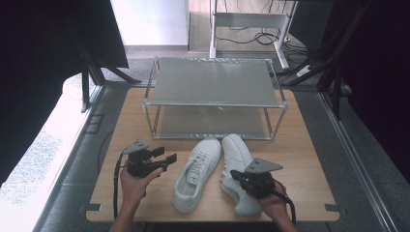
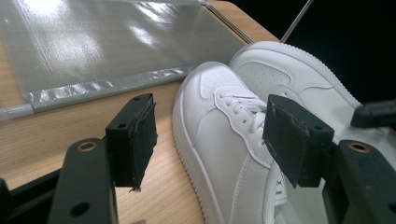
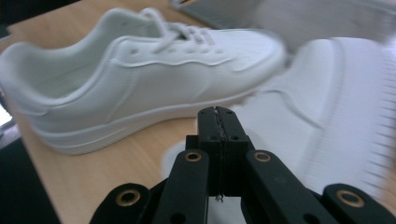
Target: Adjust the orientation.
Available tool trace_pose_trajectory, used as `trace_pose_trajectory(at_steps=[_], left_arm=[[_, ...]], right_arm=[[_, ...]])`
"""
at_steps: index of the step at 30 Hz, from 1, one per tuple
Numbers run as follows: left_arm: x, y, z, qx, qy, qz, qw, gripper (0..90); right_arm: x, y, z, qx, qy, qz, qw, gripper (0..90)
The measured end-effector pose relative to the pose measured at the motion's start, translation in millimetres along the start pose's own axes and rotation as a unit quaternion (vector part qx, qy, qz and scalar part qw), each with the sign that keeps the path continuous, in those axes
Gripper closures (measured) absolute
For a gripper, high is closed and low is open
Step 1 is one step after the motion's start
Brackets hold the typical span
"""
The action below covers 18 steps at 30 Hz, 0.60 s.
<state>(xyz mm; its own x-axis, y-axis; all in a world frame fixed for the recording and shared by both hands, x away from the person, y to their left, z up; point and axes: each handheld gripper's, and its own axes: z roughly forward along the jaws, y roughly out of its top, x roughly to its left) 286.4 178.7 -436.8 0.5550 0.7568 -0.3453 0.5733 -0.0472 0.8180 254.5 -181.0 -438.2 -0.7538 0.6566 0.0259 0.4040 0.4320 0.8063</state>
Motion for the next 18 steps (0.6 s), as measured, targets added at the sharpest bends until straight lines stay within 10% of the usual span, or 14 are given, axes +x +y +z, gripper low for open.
trace_pose_trajectory(at_steps=[10,18], left_arm=[[1.7,-1.7,0.6,0.003,0.001,-0.014,0.9999,33.6],[5.3,-2.4,-1.6,0.006,0.002,-0.02,0.9998,33.6]], right_arm=[[22.2,-1.8,17.2,0.05,-0.009,-0.06,0.9969,90.0],[17.3,-2.6,13.4,0.053,-0.019,-0.048,0.9972,90.0]])
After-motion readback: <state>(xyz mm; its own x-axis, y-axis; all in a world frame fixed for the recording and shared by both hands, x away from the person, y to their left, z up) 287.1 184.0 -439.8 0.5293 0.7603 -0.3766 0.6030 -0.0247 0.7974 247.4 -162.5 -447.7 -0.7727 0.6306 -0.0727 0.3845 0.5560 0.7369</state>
